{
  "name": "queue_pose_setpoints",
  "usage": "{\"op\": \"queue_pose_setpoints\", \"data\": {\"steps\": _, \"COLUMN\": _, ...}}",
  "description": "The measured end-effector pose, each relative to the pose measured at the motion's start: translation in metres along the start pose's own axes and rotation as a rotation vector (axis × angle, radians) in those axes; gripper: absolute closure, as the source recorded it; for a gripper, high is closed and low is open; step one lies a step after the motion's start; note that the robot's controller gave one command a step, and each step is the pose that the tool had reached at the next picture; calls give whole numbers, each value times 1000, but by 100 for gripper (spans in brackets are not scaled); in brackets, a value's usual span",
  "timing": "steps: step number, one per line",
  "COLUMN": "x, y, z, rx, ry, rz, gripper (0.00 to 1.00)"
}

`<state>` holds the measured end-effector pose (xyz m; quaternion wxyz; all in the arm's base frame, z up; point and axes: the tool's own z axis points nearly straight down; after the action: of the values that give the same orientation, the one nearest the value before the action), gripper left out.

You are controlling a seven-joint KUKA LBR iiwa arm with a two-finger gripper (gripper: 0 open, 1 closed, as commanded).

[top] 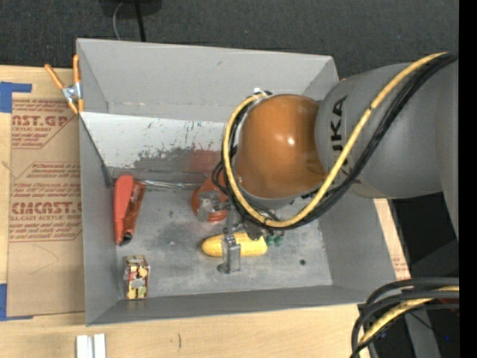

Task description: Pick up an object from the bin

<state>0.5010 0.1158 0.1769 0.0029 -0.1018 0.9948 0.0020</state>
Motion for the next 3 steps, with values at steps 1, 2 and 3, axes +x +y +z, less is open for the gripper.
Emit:
{"op": "queue_pose_setpoints", "data": {"steps": 1, "x": 13, "y": -30, "z": 10, "rx": 3, "ry": 5, "rz": 27, "gripper": 0}}
{"op": "queue_pose_setpoints", "data": {"steps": 2, "x": 4, "y": -36, "z": 25, "rx": 0, "ry": 3, "rz": 151, "gripper": 0}}
{"op": "queue_pose_setpoints", "data": {"steps": 3, "x": -2, "y": -59, "z": 42, "rx": -1, "ry": 2, "rz": -119, "gripper": 0}}
